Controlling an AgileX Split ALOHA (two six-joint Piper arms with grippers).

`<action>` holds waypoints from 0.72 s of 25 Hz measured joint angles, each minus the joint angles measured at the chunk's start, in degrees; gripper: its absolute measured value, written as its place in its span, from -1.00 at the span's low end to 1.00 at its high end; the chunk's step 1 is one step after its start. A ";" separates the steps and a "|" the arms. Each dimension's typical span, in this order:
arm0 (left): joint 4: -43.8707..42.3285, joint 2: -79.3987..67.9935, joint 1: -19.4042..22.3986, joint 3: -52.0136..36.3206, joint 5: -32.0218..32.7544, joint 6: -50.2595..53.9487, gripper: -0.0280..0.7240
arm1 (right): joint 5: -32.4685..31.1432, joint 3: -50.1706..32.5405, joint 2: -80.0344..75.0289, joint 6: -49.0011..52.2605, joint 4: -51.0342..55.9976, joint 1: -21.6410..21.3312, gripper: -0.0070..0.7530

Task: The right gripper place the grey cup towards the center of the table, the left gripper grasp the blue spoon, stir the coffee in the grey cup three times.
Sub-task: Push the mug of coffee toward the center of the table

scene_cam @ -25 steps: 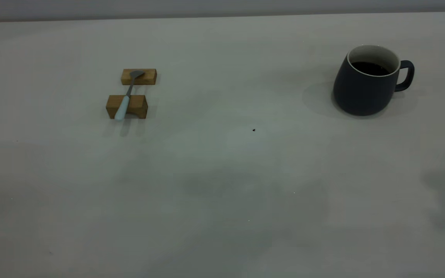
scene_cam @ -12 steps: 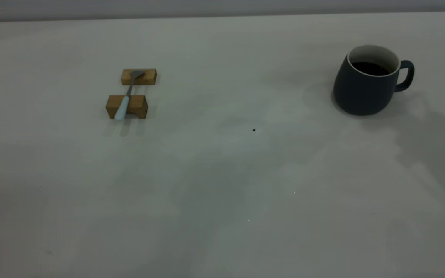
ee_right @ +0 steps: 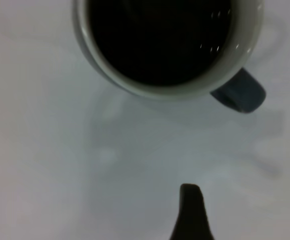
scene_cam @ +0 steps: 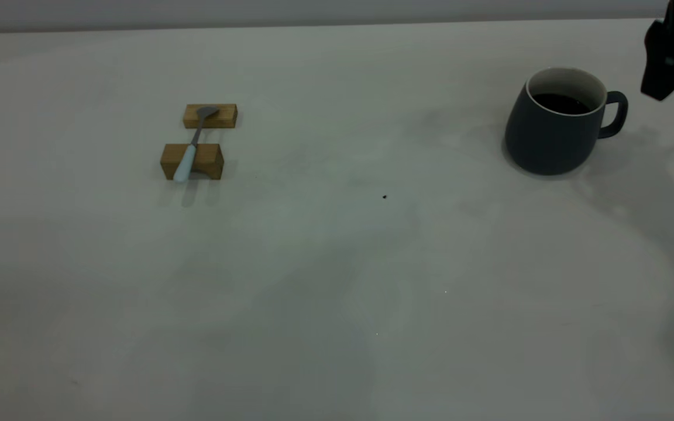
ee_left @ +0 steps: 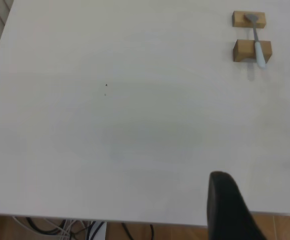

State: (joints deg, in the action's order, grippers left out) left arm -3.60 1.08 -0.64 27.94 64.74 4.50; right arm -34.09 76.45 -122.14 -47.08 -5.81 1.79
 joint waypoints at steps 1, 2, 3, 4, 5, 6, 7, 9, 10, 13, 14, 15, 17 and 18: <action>0.00 0.00 0.00 0.00 0.00 0.00 0.14 | -0.60 1.10 -1.29 -0.07 -1.56 0.00 0.61; 0.00 0.00 0.00 0.00 0.00 0.00 0.14 | -0.92 2.05 -2.40 -0.27 -3.04 0.00 0.61; 0.00 0.00 0.00 0.00 0.00 0.00 0.14 | -1.05 2.76 -3.20 -0.84 -4.09 0.00 0.61; 0.00 0.00 0.00 0.00 0.00 0.00 0.14 | -1.05 3.52 -4.07 -1.58 -4.96 0.00 0.61; 0.00 0.00 0.00 0.00 0.00 0.00 0.14 | -0.89 4.11 -4.83 -2.26 -5.65 0.00 0.61; 0.00 0.00 0.00 0.00 0.00 0.00 0.14 | -0.30 4.46 -5.50 -3.43 -6.25 0.00 0.61; 0.00 0.00 0.00 0.00 0.00 0.00 0.14 | 0.56 4.60 -6.04 -4.79 -6.96 0.00 0.60; 0.00 0.00 0.00 0.00 0.00 0.00 0.14 | 2.83 4.72 -7.28 -7.41 -8.20 0.00 0.60; 0.00 0.00 0.00 0.00 0.00 0.00 0.14 | 3.63 4.72 -7.92 -8.76 -8.50 0.00 0.60; 0.00 0.00 0.00 0.00 0.00 0.00 0.14 | 7.08 4.72 -9.51 -11.64 -8.84 0.00 0.60; 0.00 0.00 0.00 0.00 0.00 0.00 0.14 | 8.08 4.72 -9.89 -12.41 -8.84 0.00 0.59; 0.00 0.00 0.00 0.00 0.00 0.00 0.14 | 9.29 4.72 -10.21 -13.40 -8.84 0.00 0.58; 0.00 0.00 0.00 0.00 0.00 0.00 0.14 | 11.24 4.72 -10.74 -15.00 -8.89 0.00 0.58; 0.00 0.00 0.00 0.00 0.00 0.00 0.14 | 11.87 4.72 -10.86 -15.76 -8.89 0.00 0.58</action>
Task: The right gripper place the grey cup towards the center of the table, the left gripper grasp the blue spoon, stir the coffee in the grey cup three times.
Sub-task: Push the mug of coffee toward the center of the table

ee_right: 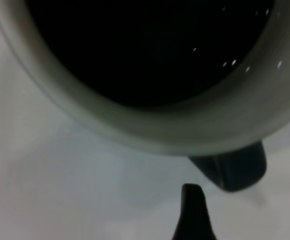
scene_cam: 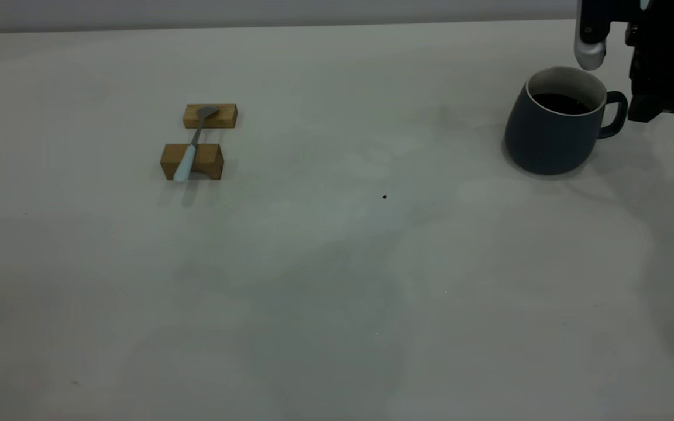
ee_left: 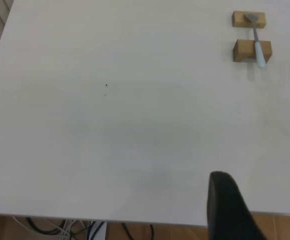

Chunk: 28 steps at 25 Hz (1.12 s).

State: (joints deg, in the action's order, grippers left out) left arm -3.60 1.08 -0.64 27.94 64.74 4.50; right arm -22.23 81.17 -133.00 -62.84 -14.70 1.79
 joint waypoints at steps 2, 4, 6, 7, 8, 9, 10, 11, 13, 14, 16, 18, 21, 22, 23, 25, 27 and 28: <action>0.00 0.00 0.00 0.00 0.00 0.00 0.14 | 0.53 0.00 -0.20 -1.22 0.13 0.18 0.58; 0.00 0.00 0.00 0.00 0.00 0.00 0.14 | 0.79 0.00 -0.27 -2.53 0.19 0.78 0.58; 0.00 0.00 0.00 0.00 0.00 0.00 0.14 | 0.92 0.00 -0.27 -3.78 0.19 1.97 0.58; 0.00 0.00 0.00 0.00 0.00 0.00 0.14 | 0.97 0.00 -0.27 -4.35 0.19 2.59 0.58; 0.00 0.00 0.00 0.00 0.00 0.00 0.14 | 1.08 0.00 -0.38 -4.82 0.19 3.28 0.58; 0.00 0.00 0.00 0.00 0.00 0.00 0.14 | 1.03 0.00 -0.49 -5.19 -0.03 3.87 0.58; 0.00 0.00 0.00 0.00 0.00 0.00 0.14 | 1.03 0.00 -0.57 -5.39 0.07 4.25 0.58; 0.00 0.00 0.00 0.00 0.00 0.00 0.14 | 0.98 0.00 -0.69 -5.41 0.07 4.69 0.58; 0.00 0.00 0.00 0.00 0.00 0.00 0.14 | 0.48 0.00 -1.05 -5.41 0.23 5.37 0.58; 0.00 0.00 0.00 0.00 0.00 0.00 0.14 | 0.28 0.00 -1.05 -5.41 0.69 5.67 0.57; 0.00 0.00 0.00 0.00 0.00 0.00 0.14 | -0.36 0.00 -1.10 -5.41 1.73 6.11 0.53; 0.00 0.00 0.00 0.00 0.00 0.00 0.14 | -1.13 0.00 -1.10 -5.41 3.43 6.25 0.43; 0.00 0.00 0.00 0.00 0.00 0.00 0.14 | -2.87 0.00 -1.10 -5.41 7.47 6.25 0.17; 0.00 0.00 0.00 0.00 0.00 0.00 0.14 | -3.51 0.00 -1.10 -5.41 9.00 6.25 0.06; 0.00 0.00 0.00 0.00 0.00 0.00 0.14 | -4.06 0.00 -1.10 -5.41 10.45 6.25 -0.06; 0.00 0.00 0.00 0.00 0.00 0.00 0.14 | -4.56 0.00 -1.10 -5.41 12.70 6.25 -0.27; 0.00 0.00 0.00 0.00 0.00 0.00 0.14 | -4.67 0.00 -1.10 -5.41 14.70 6.30 -0.44; 0.00 0.00 0.00 0.00 0.00 0.00 0.14 | -4.75 0.00 -1.10 -5.41 15.53 6.37 -0.50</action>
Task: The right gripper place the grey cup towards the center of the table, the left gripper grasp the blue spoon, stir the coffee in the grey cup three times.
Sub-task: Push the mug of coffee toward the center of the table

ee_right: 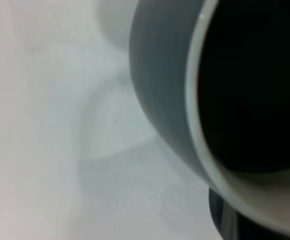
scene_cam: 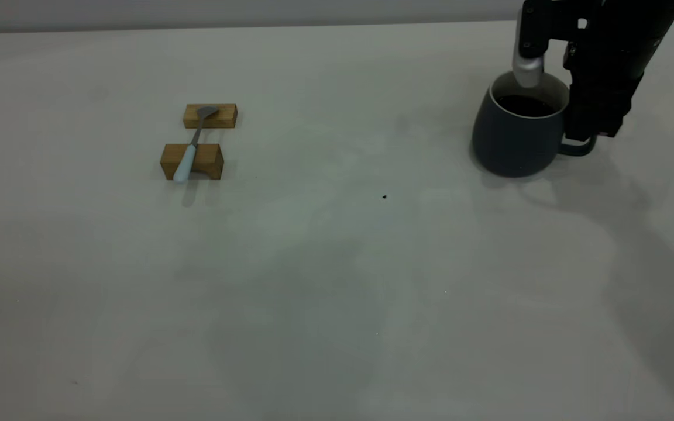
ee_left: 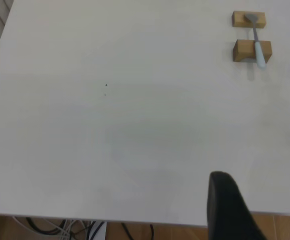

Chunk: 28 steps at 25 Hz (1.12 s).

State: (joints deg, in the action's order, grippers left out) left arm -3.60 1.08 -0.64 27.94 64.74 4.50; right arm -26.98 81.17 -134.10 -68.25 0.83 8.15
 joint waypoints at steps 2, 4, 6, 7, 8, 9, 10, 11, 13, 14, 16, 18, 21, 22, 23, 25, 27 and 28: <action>0.00 0.00 0.00 0.00 0.00 0.00 0.14 | -0.18 0.00 0.00 0.00 1.75 0.19 -0.53; 0.00 0.00 0.00 0.00 0.00 0.00 0.14 | -0.31 0.00 0.00 0.06 3.16 0.77 -0.53; 0.00 0.00 0.00 0.00 0.00 0.00 0.14 | -0.37 0.00 0.00 0.26 4.31 2.04 -0.53; 0.00 0.00 0.00 0.00 0.00 0.00 0.14 | -0.37 0.00 0.00 0.66 4.63 2.88 -0.53; 0.00 0.00 0.00 0.00 0.00 0.00 0.14 | -0.22 0.00 0.00 1.21 4.98 3.65 -0.53; 0.00 0.00 0.00 0.00 0.00 0.00 0.14 | -0.03 0.00 0.00 1.95 5.21 4.67 -0.53; 0.00 0.00 0.00 0.00 0.00 0.00 0.14 | 0.29 0.00 0.00 2.82 5.37 5.73 -0.53; 0.00 0.00 0.00 0.00 0.00 0.00 0.14 | 0.51 0.00 0.00 3.65 5.50 6.59 -0.53; 0.00 0.00 0.00 0.00 0.00 0.00 0.14 | 1.02 0.00 0.00 5.24 5.54 8.63 -0.53; 0.00 0.00 0.00 0.00 0.00 0.00 0.14 | 1.37 0.00 0.00 6.04 5.56 9.60 -0.53; 0.00 0.00 0.00 0.00 0.00 0.00 0.14 | 2.20 0.00 -0.06 7.63 5.61 11.34 -0.53; 0.00 0.00 0.00 0.00 0.00 0.00 0.14 | 3.17 0.00 -0.19 9.00 5.66 12.97 -0.53; 0.00 0.00 0.00 0.00 0.00 0.00 0.14 | 5.34 0.00 -0.44 10.60 5.66 14.94 -0.53; 0.00 0.00 0.00 0.00 0.00 0.00 0.14 | 6.01 0.00 -0.51 11.12 5.77 15.39 -0.53; 0.00 0.00 0.00 0.00 0.00 0.00 0.14 | 6.73 0.00 -0.51 11.43 5.79 15.85 -0.53; 0.00 0.00 0.00 0.00 0.00 0.00 0.14 | 7.61 0.00 -0.58 11.80 5.95 16.31 -0.53; 0.00 0.00 0.00 0.00 0.00 0.00 0.14 | 8.00 0.00 -0.60 11.97 6.81 16.44 -0.53; 0.00 0.00 0.00 0.00 0.00 0.00 0.14 | 8.06 -0.06 -0.65 12.13 7.31 16.44 -0.53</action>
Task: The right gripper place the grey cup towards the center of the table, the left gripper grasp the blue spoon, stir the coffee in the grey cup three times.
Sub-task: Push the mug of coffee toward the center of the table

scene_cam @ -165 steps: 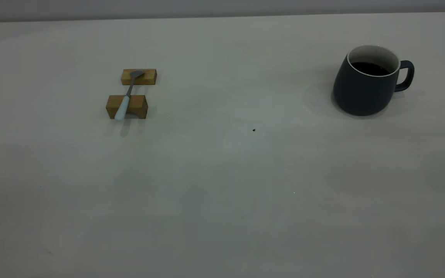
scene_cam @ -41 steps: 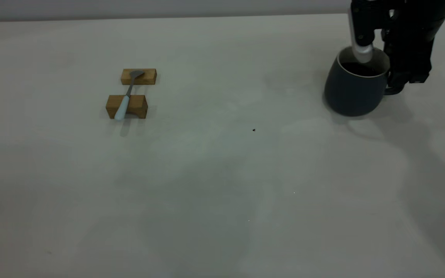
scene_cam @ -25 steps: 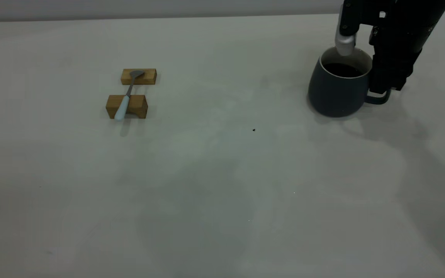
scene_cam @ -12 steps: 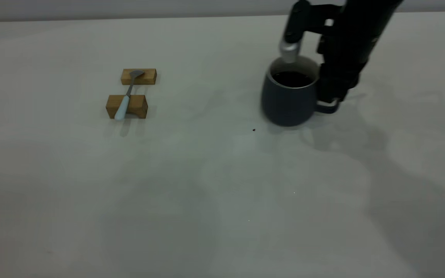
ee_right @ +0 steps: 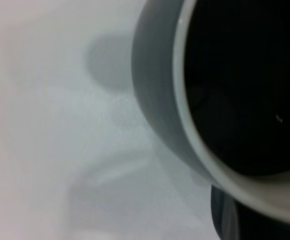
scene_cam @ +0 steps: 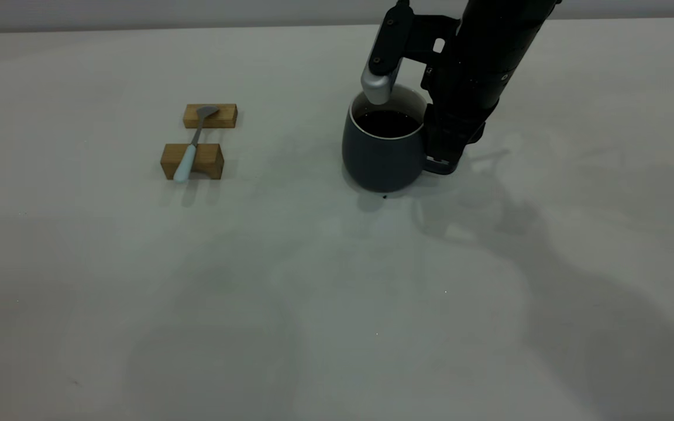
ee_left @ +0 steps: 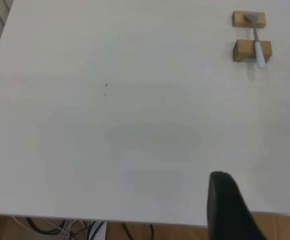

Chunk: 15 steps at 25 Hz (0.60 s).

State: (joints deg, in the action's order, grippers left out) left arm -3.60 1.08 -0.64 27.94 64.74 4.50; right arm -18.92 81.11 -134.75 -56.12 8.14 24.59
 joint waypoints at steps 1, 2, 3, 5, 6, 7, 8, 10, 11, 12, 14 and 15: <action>0.00 0.00 0.00 0.00 0.00 0.00 0.14 | 0.00 0.00 -0.06 0.00 0.35 0.00 -0.53; 0.00 0.00 0.00 0.00 0.00 0.00 0.14 | 0.00 0.00 -0.06 0.04 0.77 0.00 -0.53; 0.00 0.00 0.00 0.00 0.00 0.00 0.14 | 0.05 0.00 -0.06 0.06 1.04 0.00 -0.53; 0.00 0.00 0.00 0.00 0.00 0.00 0.14 | 0.05 0.00 -0.06 0.06 1.18 0.00 -0.53; 0.00 0.00 0.00 0.00 0.00 0.00 0.14 | 0.06 0.00 -0.06 0.06 1.25 0.00 -0.52; 0.00 0.00 0.00 0.00 0.00 0.00 0.14 | 0.12 0.00 -0.06 0.12 1.30 0.00 -0.50; 0.00 0.00 0.00 0.00 0.00 0.00 0.14 | 0.23 0.00 -0.06 0.11 1.38 0.00 -0.48; 0.00 0.00 0.00 0.00 0.00 0.00 0.14 | 0.86 0.00 -0.06 0.11 1.63 0.00 -0.43; 0.00 0.00 0.00 0.00 0.00 0.00 0.14 | 0.86 0.00 -0.06 0.11 1.69 0.00 -0.40; 0.00 0.00 0.00 0.00 0.00 0.00 0.14 | 0.91 0.00 -0.06 0.11 1.69 0.00 -0.37; 0.00 0.00 0.00 0.00 0.00 0.00 0.14 | 0.93 0.00 -0.06 0.11 1.69 0.00 -0.34; 0.00 0.00 0.00 0.00 0.00 0.00 0.14 | 0.93 0.00 -0.06 0.11 1.69 0.00 -0.34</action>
State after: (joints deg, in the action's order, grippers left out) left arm -3.60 1.08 -0.64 27.94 64.74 4.50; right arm -17.99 81.11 -134.81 -56.01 9.83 24.59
